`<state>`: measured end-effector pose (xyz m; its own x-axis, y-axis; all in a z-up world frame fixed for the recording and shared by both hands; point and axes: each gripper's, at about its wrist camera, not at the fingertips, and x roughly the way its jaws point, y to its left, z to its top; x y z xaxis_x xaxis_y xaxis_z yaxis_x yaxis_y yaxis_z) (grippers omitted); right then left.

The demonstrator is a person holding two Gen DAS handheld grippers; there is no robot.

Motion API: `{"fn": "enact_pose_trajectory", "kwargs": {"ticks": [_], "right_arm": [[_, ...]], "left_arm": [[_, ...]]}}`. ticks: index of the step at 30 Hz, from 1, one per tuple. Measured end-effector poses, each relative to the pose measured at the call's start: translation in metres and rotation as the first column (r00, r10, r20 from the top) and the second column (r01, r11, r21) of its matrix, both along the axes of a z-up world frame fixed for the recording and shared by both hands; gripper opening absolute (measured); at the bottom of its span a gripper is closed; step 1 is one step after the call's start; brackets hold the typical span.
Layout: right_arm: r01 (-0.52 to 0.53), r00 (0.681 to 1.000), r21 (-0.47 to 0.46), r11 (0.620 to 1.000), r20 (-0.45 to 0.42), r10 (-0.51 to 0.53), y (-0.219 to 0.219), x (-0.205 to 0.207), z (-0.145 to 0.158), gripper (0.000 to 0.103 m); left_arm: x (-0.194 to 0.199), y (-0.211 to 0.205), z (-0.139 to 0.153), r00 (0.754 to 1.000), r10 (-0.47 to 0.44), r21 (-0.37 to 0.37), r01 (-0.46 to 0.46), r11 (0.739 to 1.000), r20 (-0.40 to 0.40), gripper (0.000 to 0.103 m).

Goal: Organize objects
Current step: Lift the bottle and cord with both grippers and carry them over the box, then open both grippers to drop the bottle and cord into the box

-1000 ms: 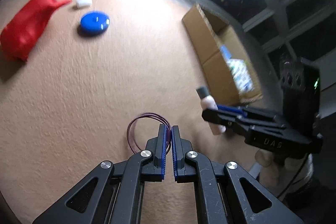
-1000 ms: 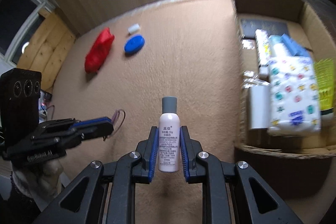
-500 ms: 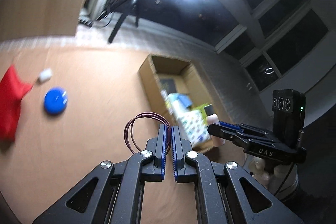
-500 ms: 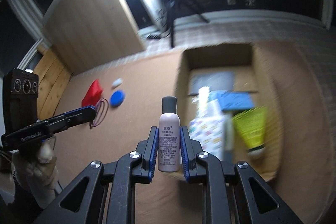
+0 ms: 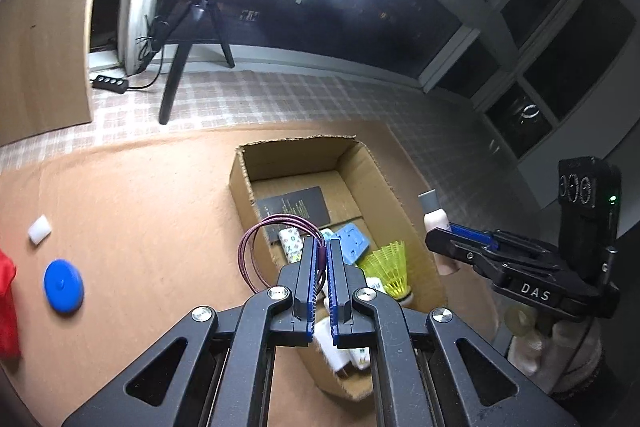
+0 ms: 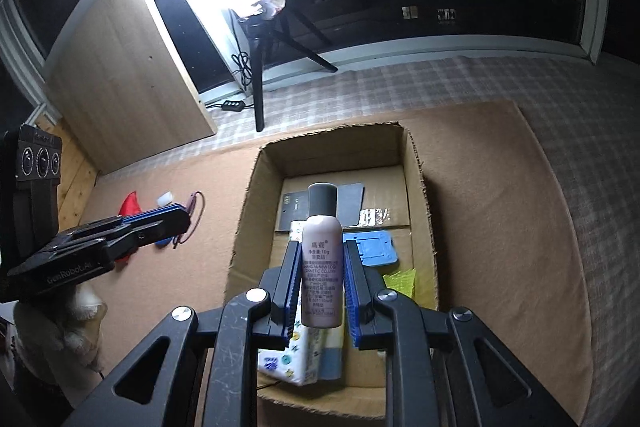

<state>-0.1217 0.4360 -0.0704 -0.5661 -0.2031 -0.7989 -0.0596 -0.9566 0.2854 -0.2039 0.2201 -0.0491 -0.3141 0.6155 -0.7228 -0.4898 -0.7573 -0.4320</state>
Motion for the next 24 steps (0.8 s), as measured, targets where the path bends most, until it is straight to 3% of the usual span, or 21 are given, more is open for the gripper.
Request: {"fn": "enact_pose_trajectory", "kwargs": {"ticks": [17, 18, 19, 20, 21, 22, 24], "right_arm": [[0.021, 0.999, -0.017, 1.000, 0.029, -0.020, 0.016, -0.009, -0.018, 0.019], [0.022, 0.999, -0.022, 1.000, 0.034, -0.022, 0.017, -0.009, -0.018, 0.023], [0.024, 0.999, -0.026, 0.999, 0.038, -0.023, 0.017, -0.008, -0.018, 0.029], [0.029, 0.999, -0.027, 0.999, 0.037, -0.028, 0.018, -0.007, -0.018, 0.043], [0.034, 0.999, -0.026, 0.999, 0.028, -0.034, 0.017, -0.004, -0.016, 0.053], [0.036, 0.999, -0.022, 0.999, 0.019, -0.036, 0.017, -0.001, -0.014, 0.056], [0.038, 0.999, -0.009, 0.999, 0.012, -0.038, 0.015, 0.003, -0.011, 0.056]], "left_arm": [[-0.016, 0.076, -0.017, 0.997, -0.038, -0.151, 0.027, 0.988, -0.071, 0.004], [-0.015, 0.078, -0.017, 0.996, -0.042, -0.158, 0.030, 0.987, -0.076, 0.004], [-0.015, 0.080, -0.017, 0.996, -0.048, -0.161, 0.034, 0.986, -0.079, 0.009], [-0.015, 0.082, -0.017, 0.996, -0.051, -0.168, 0.037, 0.985, -0.079, 0.017], [-0.015, 0.082, -0.018, 0.996, -0.045, -0.177, 0.030, 0.984, -0.080, 0.042], [-0.015, 0.082, -0.017, 0.996, -0.037, -0.183, 0.021, 0.983, -0.086, 0.057], [-0.014, 0.080, -0.015, 0.994, -0.030, -0.185, 0.010, 0.983, -0.104, 0.057]]}}
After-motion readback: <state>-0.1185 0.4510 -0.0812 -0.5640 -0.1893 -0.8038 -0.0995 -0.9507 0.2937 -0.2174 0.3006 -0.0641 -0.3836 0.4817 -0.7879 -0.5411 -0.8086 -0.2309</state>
